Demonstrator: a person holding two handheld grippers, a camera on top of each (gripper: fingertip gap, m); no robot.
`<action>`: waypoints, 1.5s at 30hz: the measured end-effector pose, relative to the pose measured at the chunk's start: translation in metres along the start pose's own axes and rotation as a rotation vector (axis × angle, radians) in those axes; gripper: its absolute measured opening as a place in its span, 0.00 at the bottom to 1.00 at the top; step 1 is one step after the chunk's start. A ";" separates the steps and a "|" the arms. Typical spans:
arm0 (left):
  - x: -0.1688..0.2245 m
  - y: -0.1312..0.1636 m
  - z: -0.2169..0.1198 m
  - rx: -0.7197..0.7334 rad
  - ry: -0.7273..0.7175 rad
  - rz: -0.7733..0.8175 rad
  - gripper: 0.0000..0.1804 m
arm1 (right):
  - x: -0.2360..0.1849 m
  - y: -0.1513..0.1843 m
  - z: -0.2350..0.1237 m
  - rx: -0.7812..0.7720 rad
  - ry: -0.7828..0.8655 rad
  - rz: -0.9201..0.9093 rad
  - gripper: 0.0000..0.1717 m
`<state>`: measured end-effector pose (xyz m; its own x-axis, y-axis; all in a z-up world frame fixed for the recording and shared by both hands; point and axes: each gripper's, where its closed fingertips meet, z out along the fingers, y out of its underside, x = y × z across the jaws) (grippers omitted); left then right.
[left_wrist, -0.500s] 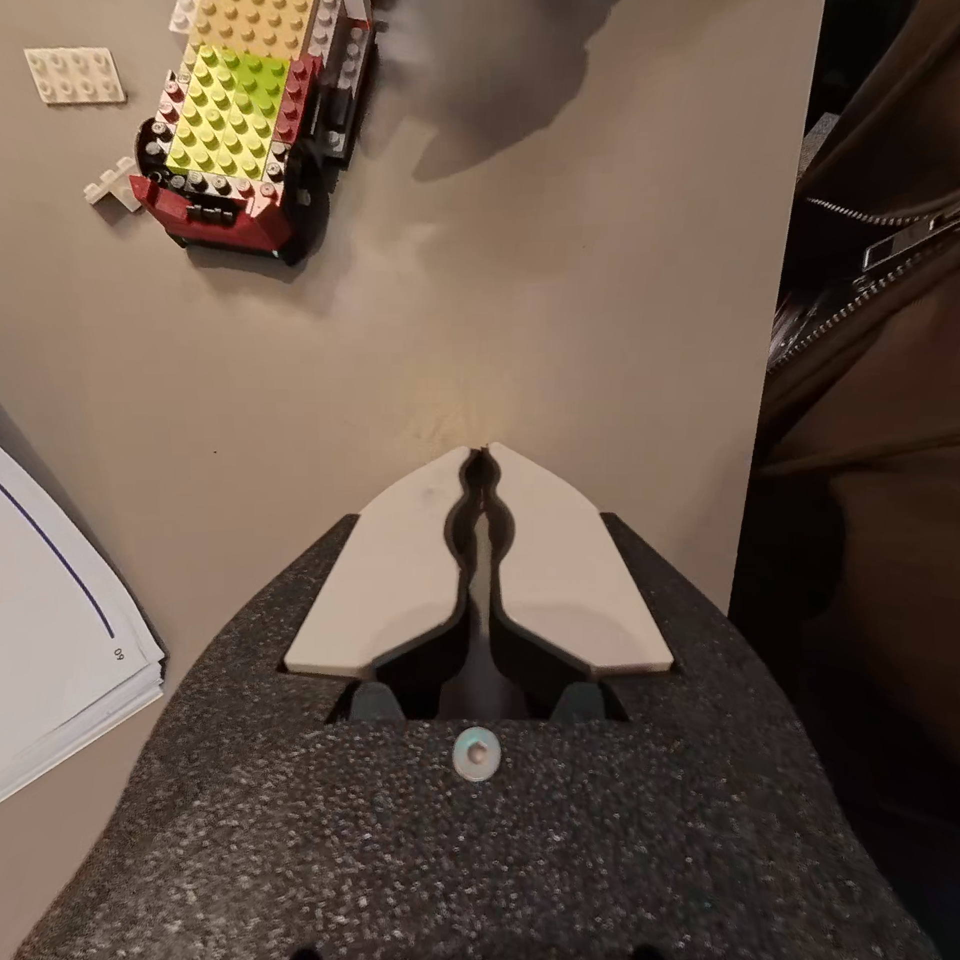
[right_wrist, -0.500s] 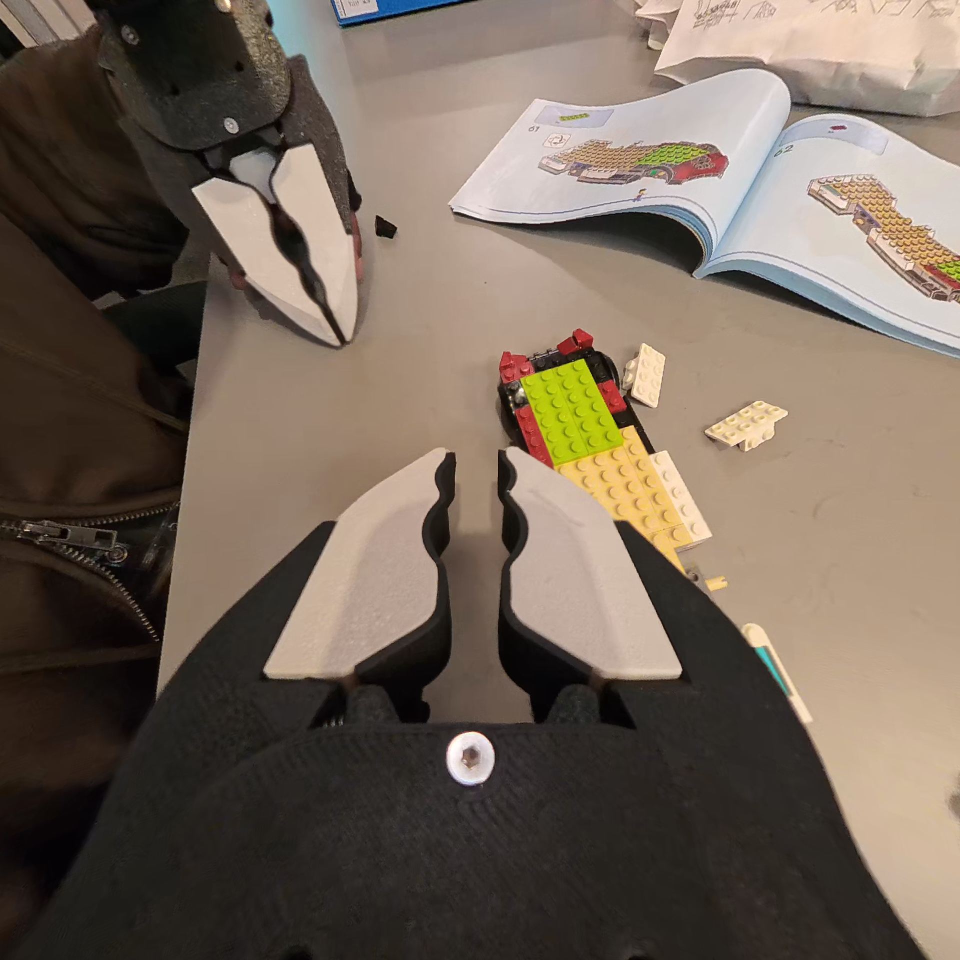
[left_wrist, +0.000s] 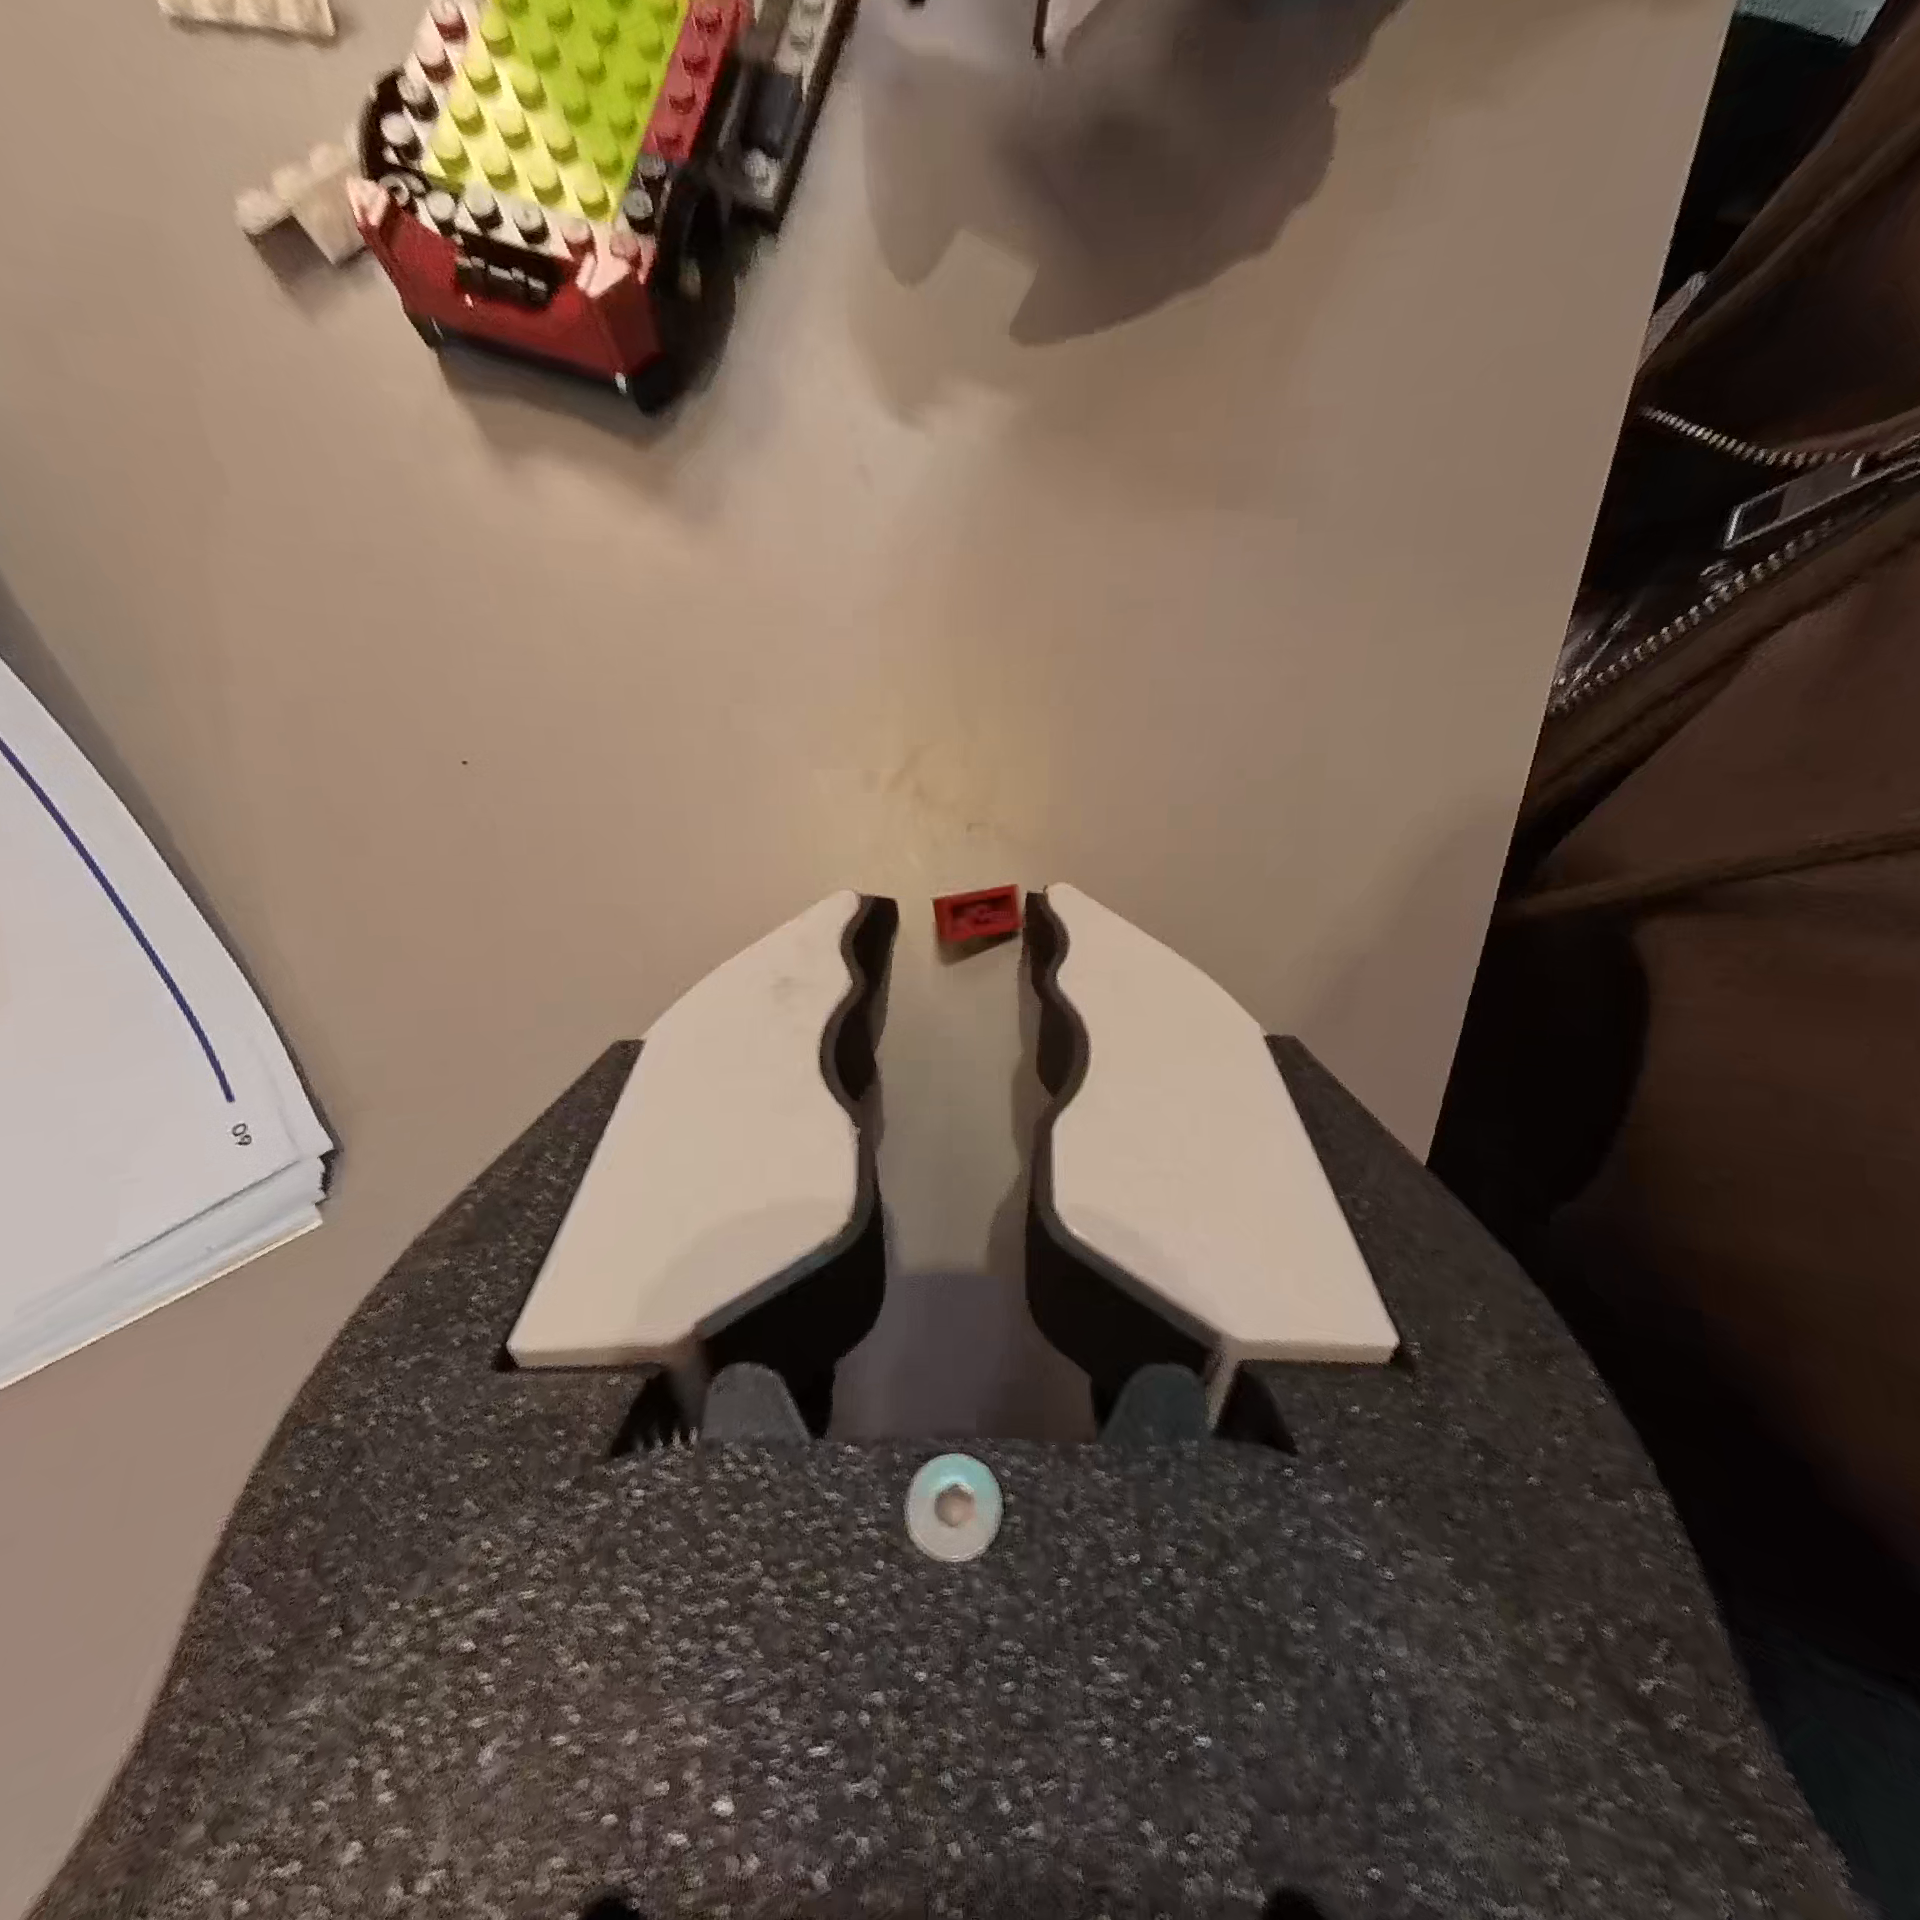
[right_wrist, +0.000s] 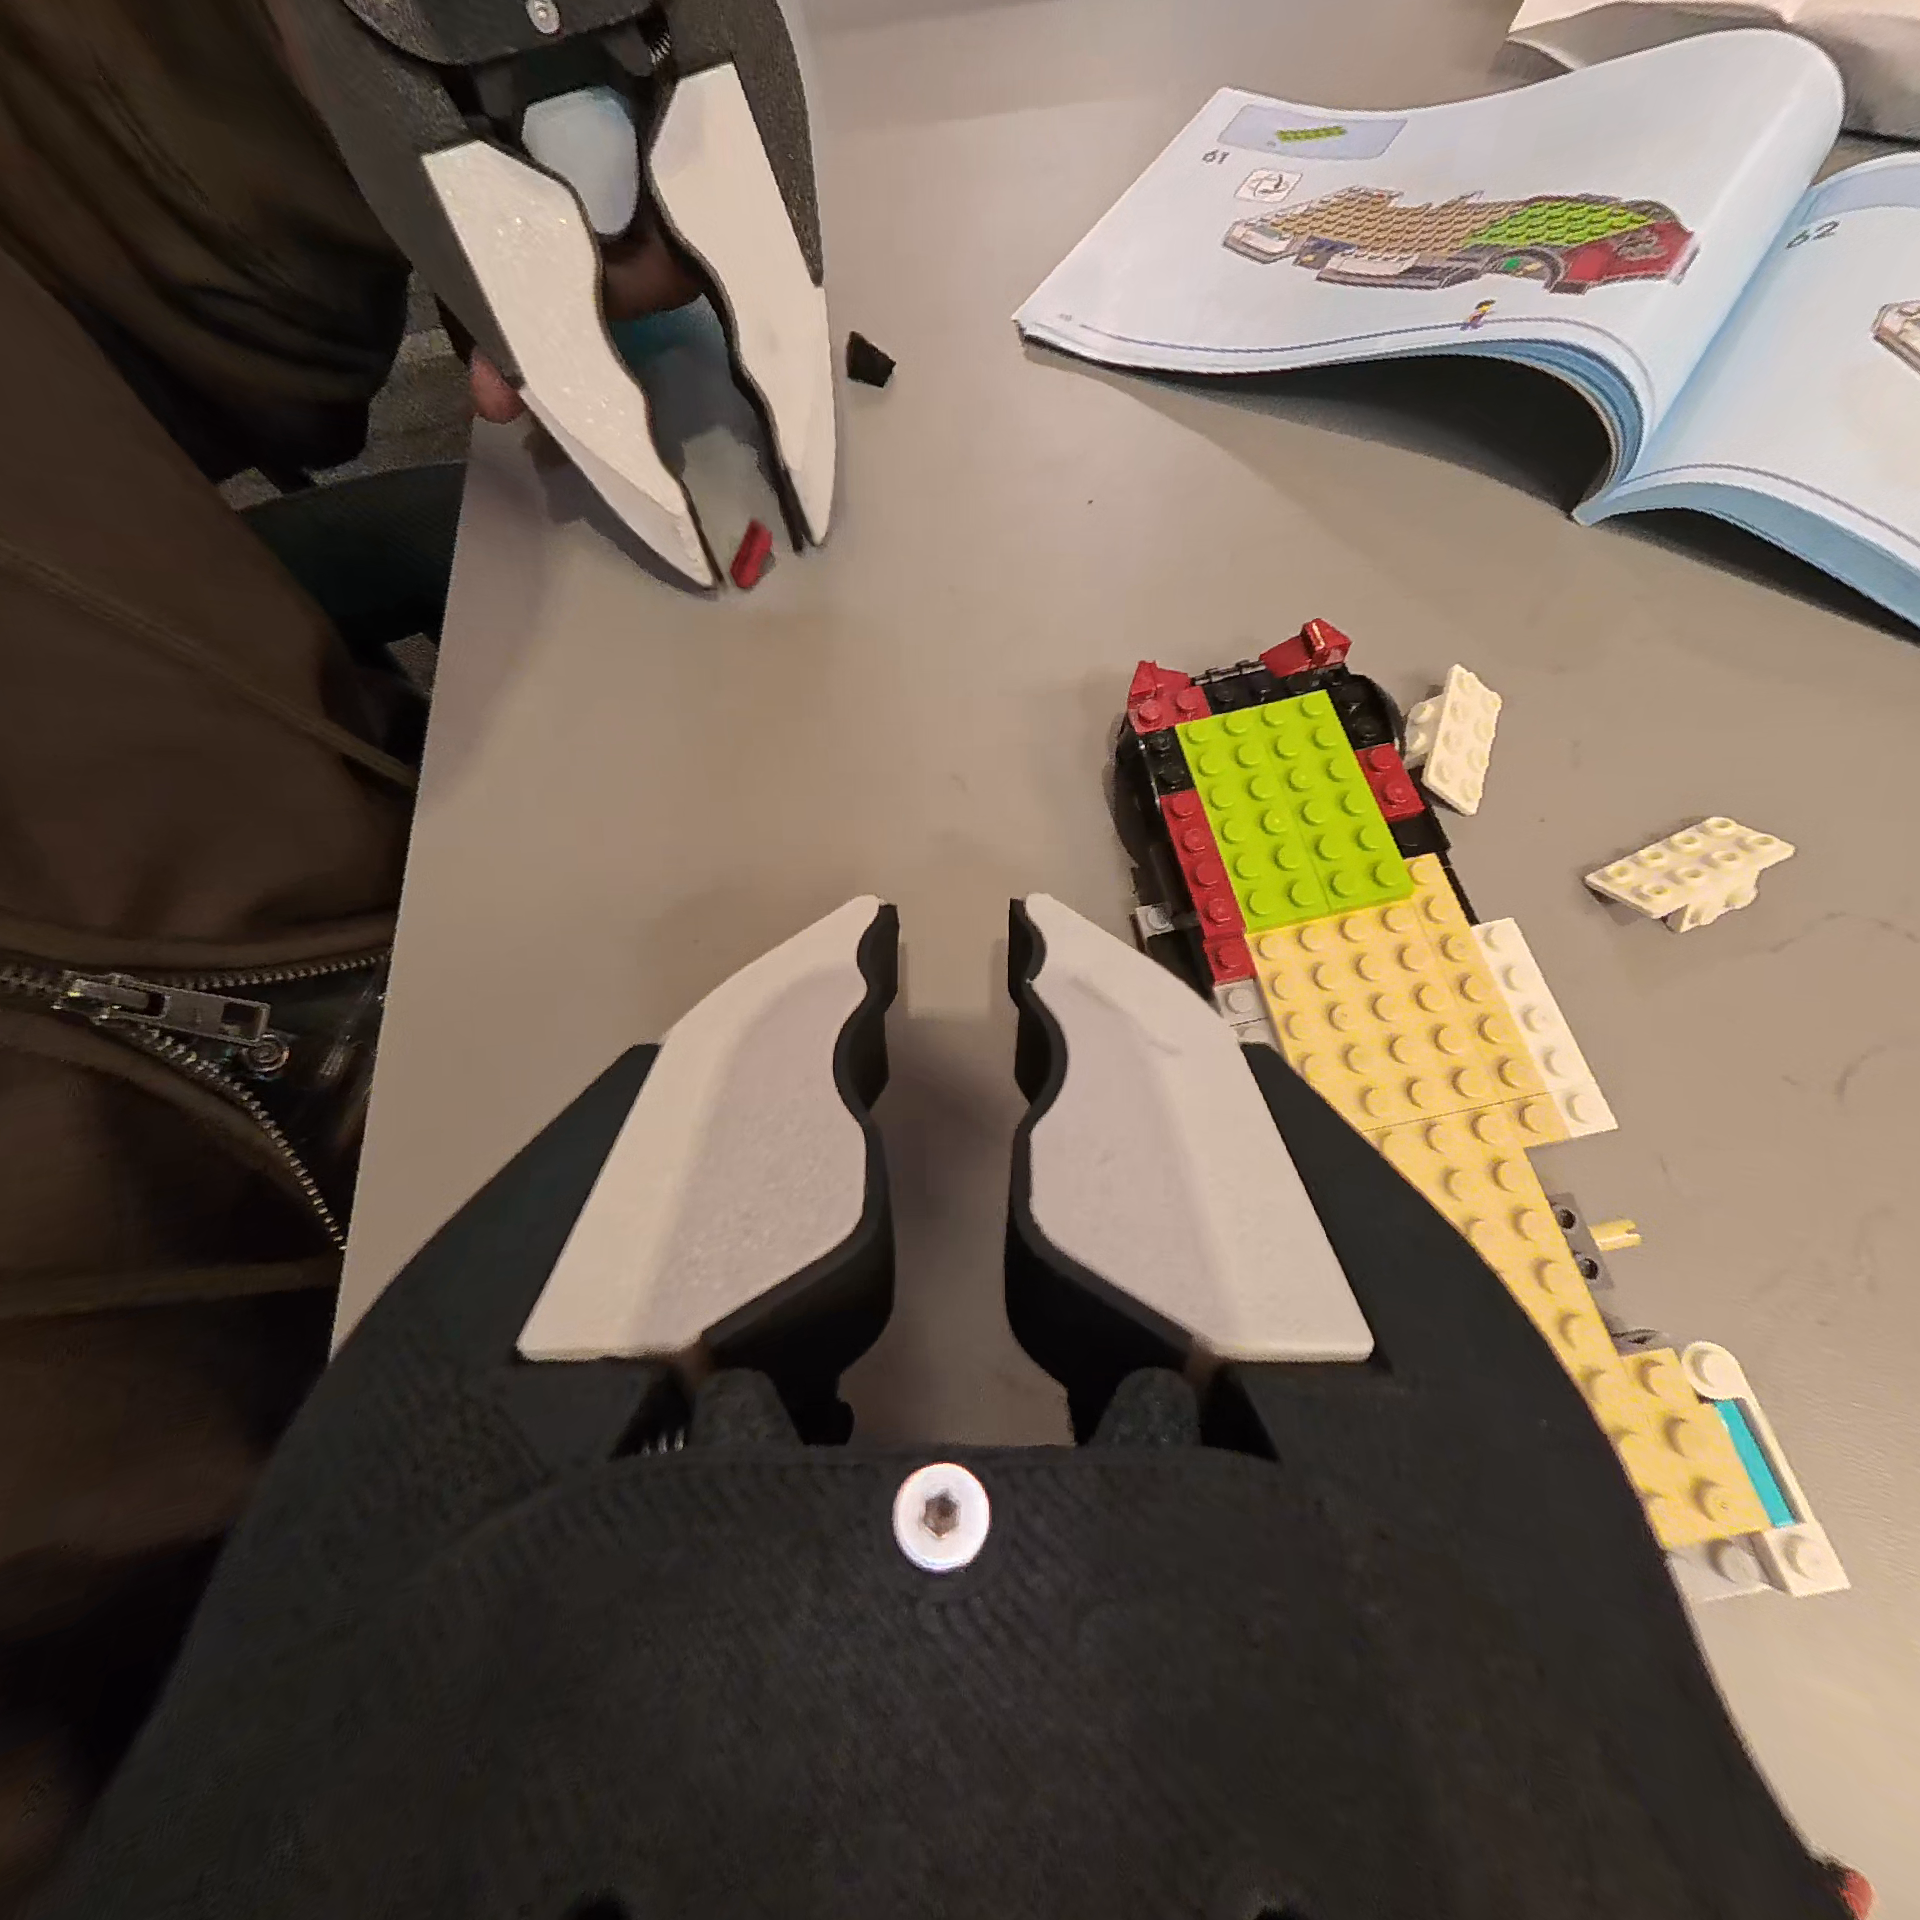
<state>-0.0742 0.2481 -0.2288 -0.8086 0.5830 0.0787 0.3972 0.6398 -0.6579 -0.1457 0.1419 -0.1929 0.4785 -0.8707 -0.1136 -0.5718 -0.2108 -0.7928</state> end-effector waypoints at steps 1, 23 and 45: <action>0.002 0.000 0.000 -0.001 0.008 -0.005 0.13 | -0.001 0.001 0.001 -0.003 -0.001 0.001 0.12; -0.003 -0.122 0.020 0.524 0.142 -0.315 0.03 | -0.006 -0.011 0.002 0.135 0.140 -0.056 0.21; -0.005 -0.151 0.022 0.679 0.410 -0.672 0.02 | 0.009 -0.041 -0.009 0.287 0.423 -0.269 0.07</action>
<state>-0.1404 0.1374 -0.1464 -0.5129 0.4173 0.7501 -0.5112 0.5535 -0.6575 -0.1241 0.1388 -0.1562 0.2403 -0.9176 0.3167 -0.2350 -0.3715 -0.8982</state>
